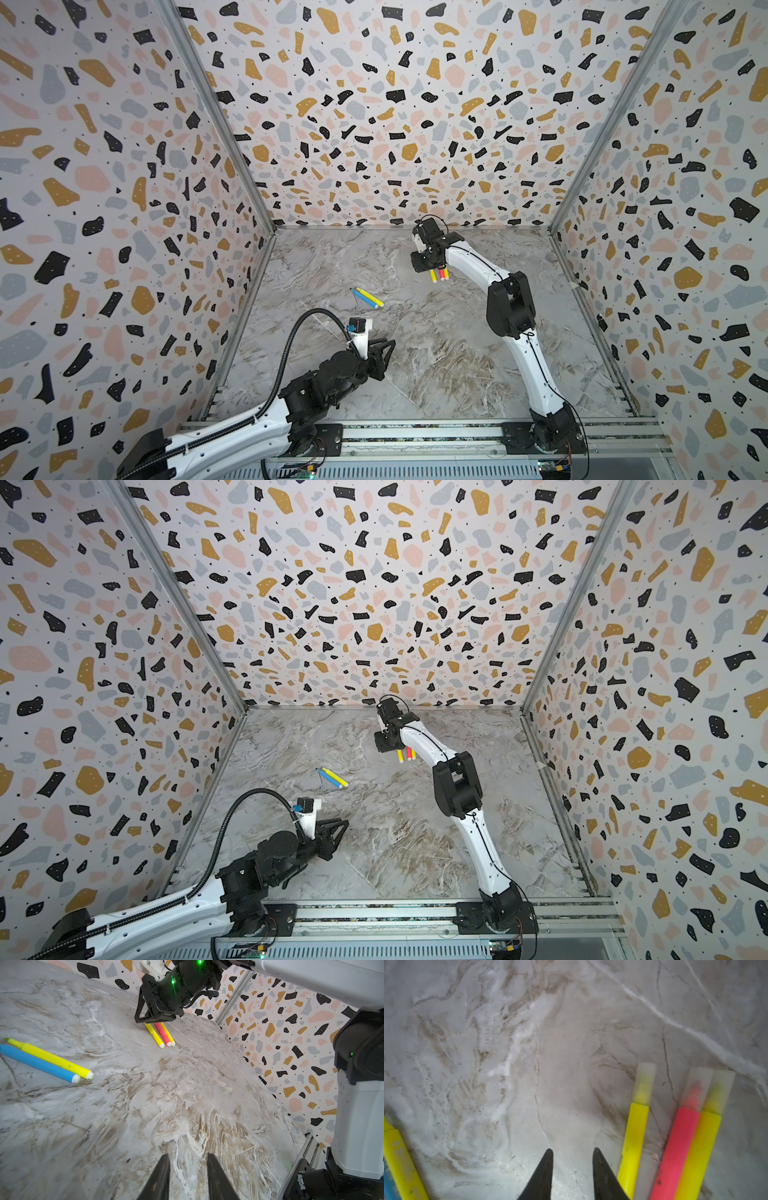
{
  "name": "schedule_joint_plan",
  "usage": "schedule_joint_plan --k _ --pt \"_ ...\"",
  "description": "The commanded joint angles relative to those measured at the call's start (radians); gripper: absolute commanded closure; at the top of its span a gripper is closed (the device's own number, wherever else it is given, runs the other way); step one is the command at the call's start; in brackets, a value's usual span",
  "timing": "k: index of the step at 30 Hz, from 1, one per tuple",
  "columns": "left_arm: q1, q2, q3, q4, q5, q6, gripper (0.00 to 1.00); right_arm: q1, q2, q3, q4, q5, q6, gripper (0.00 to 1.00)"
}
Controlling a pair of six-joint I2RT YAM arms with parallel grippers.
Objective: Insert the pens into the pen caps
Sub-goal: 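Lower the capped highlighter beside the bundle and open the right gripper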
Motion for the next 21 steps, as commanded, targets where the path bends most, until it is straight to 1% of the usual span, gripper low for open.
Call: schedule_joint_plan --k 1,21 --pt "-0.002 -0.011 0.008 0.019 -0.017 0.008 0.69 -0.005 0.015 0.038 -0.032 -0.016 -0.005 0.65" --pt "-0.002 -0.002 0.016 0.019 -0.021 0.011 0.69 -0.040 0.065 0.043 -0.072 0.110 0.060 0.62"
